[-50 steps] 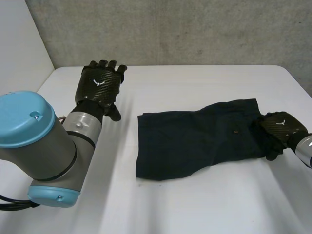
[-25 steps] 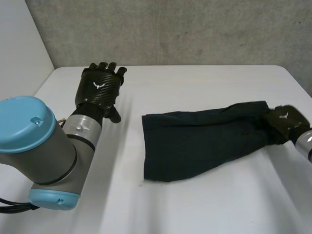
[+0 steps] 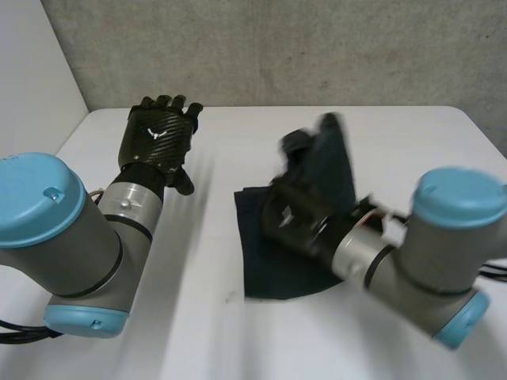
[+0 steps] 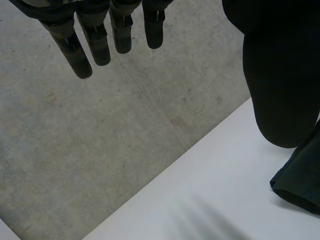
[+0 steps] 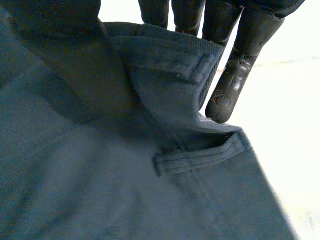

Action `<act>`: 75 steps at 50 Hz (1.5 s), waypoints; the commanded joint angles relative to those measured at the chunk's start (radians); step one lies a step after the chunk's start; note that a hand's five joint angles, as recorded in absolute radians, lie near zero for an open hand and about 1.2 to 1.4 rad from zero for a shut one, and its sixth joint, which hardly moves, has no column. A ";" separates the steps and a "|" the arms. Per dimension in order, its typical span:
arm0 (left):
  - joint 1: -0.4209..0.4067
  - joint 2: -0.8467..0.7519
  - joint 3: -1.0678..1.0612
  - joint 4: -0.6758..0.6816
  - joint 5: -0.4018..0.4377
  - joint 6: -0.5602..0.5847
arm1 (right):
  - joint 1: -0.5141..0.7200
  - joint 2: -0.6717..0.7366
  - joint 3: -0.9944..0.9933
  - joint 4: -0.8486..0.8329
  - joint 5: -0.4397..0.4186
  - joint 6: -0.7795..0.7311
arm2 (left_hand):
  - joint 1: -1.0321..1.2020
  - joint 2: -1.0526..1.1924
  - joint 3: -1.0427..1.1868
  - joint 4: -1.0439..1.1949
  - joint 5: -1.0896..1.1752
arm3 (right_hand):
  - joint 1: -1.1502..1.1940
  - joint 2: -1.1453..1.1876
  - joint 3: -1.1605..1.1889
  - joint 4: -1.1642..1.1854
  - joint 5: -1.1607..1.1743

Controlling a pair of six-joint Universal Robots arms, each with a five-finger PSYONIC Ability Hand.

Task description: Fold the shorts.

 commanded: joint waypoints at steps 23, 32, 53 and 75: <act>-0.125 -0.077 0.184 -0.053 -0.008 -0.061 | -0.125 -0.162 -0.207 0.289 0.159 1.076 | 0.001 -0.004 -0.015 -0.005 -0.020 | -0.787 -1.006 -1.024 -1.017 -0.963; -0.215 -0.316 0.386 -0.313 -0.091 -0.201 | -0.139 0.102 -0.451 0.496 0.201 1.012 | 0.030 0.025 0.014 0.024 0.009 | -0.787 -1.006 -1.024 -1.017 -0.963; -0.202 -0.509 0.610 -0.660 -0.235 -0.296 | -0.134 0.334 -0.577 0.527 0.209 0.795 | 0.054 0.048 0.038 0.047 0.033 | -0.787 -1.006 -1.024 -1.017 -0.963; 0.108 0.154 0.581 -0.799 -0.060 -0.278 | -0.148 -0.240 -0.530 0.447 0.624 1.153 | 0.060 0.054 0.044 0.053 0.039 | -0.787 -1.006 -1.024 -1.017 -0.963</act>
